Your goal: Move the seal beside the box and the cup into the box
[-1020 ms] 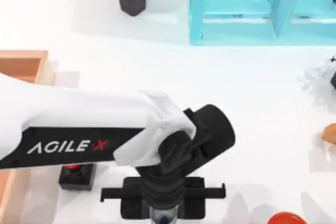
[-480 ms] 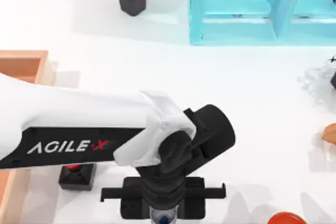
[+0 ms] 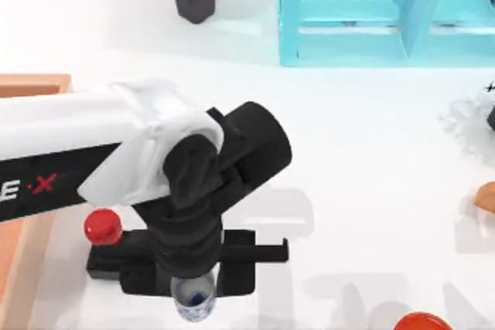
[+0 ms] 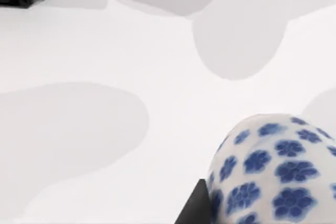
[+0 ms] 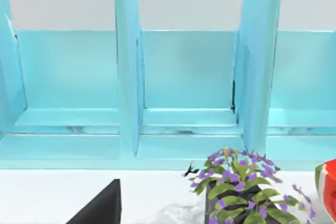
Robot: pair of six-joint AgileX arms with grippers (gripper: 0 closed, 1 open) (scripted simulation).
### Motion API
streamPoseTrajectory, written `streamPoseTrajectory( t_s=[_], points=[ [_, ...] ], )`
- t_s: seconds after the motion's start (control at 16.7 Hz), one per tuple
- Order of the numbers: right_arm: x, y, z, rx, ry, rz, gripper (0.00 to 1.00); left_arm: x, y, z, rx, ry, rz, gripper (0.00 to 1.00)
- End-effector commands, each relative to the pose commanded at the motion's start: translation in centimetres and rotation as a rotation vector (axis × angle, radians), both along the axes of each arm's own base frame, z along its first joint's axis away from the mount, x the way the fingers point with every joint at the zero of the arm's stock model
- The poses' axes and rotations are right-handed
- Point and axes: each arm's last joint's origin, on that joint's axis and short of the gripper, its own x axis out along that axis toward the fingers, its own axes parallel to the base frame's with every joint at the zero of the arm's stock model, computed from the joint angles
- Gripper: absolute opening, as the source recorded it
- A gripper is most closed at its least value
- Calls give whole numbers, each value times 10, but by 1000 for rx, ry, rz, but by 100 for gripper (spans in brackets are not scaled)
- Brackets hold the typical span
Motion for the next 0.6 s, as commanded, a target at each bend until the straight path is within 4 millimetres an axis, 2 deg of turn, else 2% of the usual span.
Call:
streamPoseTrajectory(
  t_s=[0.18,0.3,0.6],
  points=[
    [0,0,0,0,0,0,100,-7,33,34,-1,-1,-11,0],
    [0,0,0,0,0,0,100,-7,50,46,-1,-1,-3,0],
    [0,0,0,0,0,0,100,-7,53,48,1,0,-6,0]
  ],
)
